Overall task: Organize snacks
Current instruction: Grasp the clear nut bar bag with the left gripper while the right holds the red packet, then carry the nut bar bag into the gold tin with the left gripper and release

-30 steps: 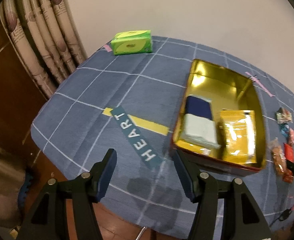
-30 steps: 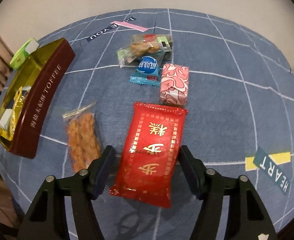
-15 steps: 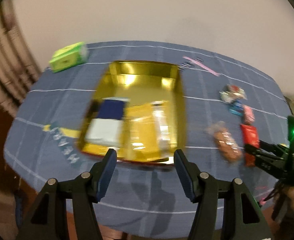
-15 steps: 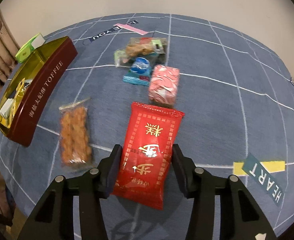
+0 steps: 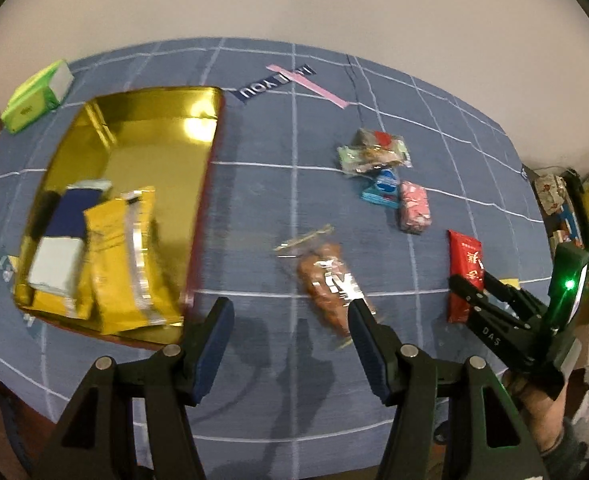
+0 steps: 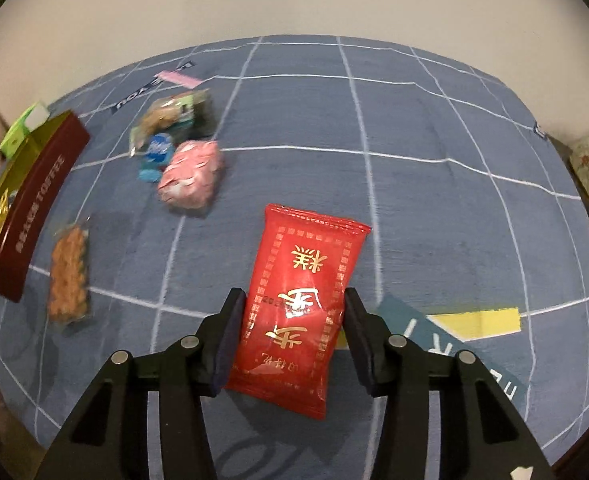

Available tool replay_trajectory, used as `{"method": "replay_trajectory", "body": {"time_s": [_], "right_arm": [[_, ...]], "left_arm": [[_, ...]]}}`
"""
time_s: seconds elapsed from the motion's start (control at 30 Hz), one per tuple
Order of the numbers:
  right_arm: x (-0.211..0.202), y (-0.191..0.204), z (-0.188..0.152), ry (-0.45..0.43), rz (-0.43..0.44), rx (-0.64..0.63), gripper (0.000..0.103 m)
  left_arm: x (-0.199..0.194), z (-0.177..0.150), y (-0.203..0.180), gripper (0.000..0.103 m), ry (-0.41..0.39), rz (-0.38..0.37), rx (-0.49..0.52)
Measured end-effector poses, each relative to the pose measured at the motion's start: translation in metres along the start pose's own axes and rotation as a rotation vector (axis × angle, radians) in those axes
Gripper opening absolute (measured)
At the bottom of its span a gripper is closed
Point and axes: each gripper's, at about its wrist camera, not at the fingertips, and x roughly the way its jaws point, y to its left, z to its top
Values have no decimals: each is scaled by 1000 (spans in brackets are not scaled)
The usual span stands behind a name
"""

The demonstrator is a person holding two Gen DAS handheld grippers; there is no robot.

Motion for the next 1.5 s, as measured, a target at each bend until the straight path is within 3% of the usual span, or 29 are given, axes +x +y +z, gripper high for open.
{"method": "replay_trajectory", "body": {"time_s": [0.23, 0.6, 0.87, 1.0, 1.5], "right_arm": [[1, 1, 0, -8, -3, -1, 45], [2, -1, 0, -5, 12, 5, 47], [1, 0, -1, -8, 12, 10, 48], [1, 1, -1, -7, 11, 10, 48], [2, 0, 0, -4, 13, 14, 48]], "left_arm": [[34, 18, -19, 61, 93, -49, -112], [70, 22, -25, 61, 152, 47, -233], [83, 22, -24, 60, 167, 84, -235], [89, 22, -24, 48, 175, 89, -218], [86, 20, -23, 42, 170, 75, -109]]}}
